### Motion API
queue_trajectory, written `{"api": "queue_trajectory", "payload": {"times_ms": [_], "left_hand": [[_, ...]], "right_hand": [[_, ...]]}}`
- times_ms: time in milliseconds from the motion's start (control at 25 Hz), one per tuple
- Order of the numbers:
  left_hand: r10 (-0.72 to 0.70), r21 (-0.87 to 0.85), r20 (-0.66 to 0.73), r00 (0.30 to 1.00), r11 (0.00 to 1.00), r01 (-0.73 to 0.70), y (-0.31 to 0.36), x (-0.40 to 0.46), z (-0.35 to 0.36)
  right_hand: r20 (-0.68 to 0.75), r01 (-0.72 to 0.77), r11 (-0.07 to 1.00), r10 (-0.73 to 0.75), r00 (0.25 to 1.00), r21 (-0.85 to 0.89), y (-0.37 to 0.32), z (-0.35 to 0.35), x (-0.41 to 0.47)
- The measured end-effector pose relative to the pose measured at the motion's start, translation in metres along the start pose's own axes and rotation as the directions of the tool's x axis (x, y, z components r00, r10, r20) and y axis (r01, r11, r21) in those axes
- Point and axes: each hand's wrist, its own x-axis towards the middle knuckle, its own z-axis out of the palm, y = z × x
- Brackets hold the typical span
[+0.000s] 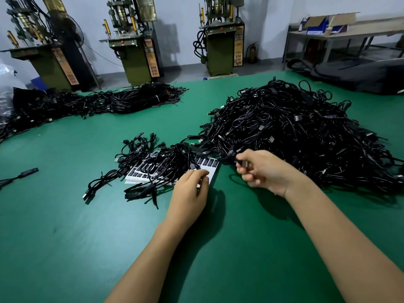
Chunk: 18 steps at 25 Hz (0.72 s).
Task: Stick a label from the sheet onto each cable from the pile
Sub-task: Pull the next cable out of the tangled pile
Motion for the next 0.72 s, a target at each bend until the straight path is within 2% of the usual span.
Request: {"api": "queue_trajectory", "payload": {"times_ms": [80,160,240,280,320,360,400,440,480,600,640,720], "left_hand": [[-0.015,-0.031,0.002,1.000,0.999,0.015,0.000,0.000,-0.001],[-0.048,-0.078,-0.009,0.999,0.996,0.047,0.000,0.000,-0.003],[-0.189,-0.227,0.031,0.981,0.955,0.191,0.004,0.000,-0.001],[-0.312,-0.393,0.110,0.944,0.859,0.329,0.007,0.001,0.001],[-0.414,-0.567,0.231,0.881,0.679,0.467,0.013,0.003,0.002],[-0.477,-0.678,0.357,0.803,0.459,0.574,0.018,0.005,0.003],[-0.505,-0.715,0.441,0.742,0.301,0.631,0.021,0.008,0.003],[-0.519,-0.711,0.481,0.706,0.241,0.661,0.021,0.008,0.003],[-0.528,-0.704,0.493,0.691,0.225,0.674,0.022,0.007,0.003],[-0.525,-0.709,0.479,0.703,0.241,0.663,0.019,0.007,0.003],[-0.513,-0.702,0.483,0.709,0.257,0.664,0.016,0.009,0.003],[-0.491,-0.687,0.499,0.714,0.279,0.671,0.020,0.005,0.002]], "right_hand": [[0.008,0.011,0.992,-0.012,1.000,0.127,-0.008,-0.007,-0.004],[0.039,0.038,0.988,-0.044,0.998,0.147,-0.013,-0.013,-0.007],[0.093,0.064,0.990,-0.076,0.993,0.125,-0.013,-0.013,-0.009],[0.128,0.078,0.996,-0.081,0.988,0.032,-0.010,-0.009,-0.009],[0.168,0.093,0.986,-0.069,0.983,-0.141,-0.006,-0.002,-0.009],[0.205,0.110,0.927,-0.037,0.978,-0.357,-0.002,0.005,-0.008],[0.226,0.134,0.823,-0.007,0.974,-0.552,0.004,0.013,-0.006],[0.227,0.162,0.711,-0.004,0.974,-0.685,0.008,0.019,-0.004],[0.215,0.189,0.624,-0.034,0.976,-0.758,0.010,0.024,-0.003],[0.243,0.285,0.461,-0.150,0.958,-0.840,0.007,0.031,-0.003],[0.275,0.310,0.436,-0.143,0.951,-0.845,0.005,0.032,-0.004],[0.310,0.293,0.476,-0.045,0.950,-0.829,0.002,0.029,-0.006]]}}
